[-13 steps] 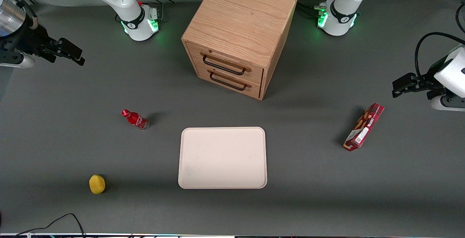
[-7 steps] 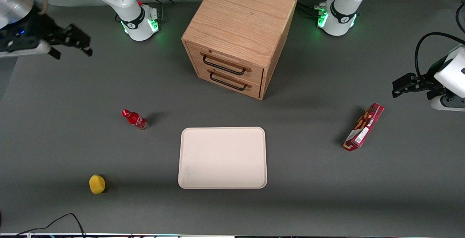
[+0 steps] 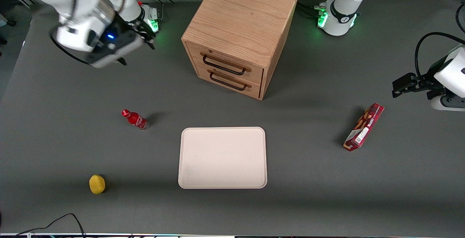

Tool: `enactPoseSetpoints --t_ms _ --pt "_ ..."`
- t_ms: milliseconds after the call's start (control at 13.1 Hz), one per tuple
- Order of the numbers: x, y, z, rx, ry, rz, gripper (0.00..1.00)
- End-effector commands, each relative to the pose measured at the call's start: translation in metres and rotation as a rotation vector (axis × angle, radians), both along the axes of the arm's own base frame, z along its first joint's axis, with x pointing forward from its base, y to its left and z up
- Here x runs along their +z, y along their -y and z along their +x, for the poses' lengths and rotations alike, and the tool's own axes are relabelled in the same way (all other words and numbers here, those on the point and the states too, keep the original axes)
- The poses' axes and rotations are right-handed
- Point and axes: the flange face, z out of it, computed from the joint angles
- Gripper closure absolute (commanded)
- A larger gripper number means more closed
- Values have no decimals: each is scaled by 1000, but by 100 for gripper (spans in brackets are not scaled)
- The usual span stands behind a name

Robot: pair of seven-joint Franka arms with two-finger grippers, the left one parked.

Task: Open upper drawer
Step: 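Move the right gripper to the upper drawer's black handle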

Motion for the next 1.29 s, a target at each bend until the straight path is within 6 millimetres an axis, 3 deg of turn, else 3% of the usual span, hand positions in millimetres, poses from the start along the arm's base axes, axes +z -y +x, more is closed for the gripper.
enactPoseSetpoints --t_ms 0,304,457,533,685,1065,1217 --pt "-36 -36 28 188 -63 100 0" --pt "-119 -102 41 242 -144 198 0" --pt "-163 -134 39 273 -188 221 0" --pt "-176 -147 33 293 -195 225 0" --pt "-189 -163 23 319 -211 219 0" --pt "-218 -172 10 321 -218 217 0" --pt "-221 -174 6 322 -226 220 0"
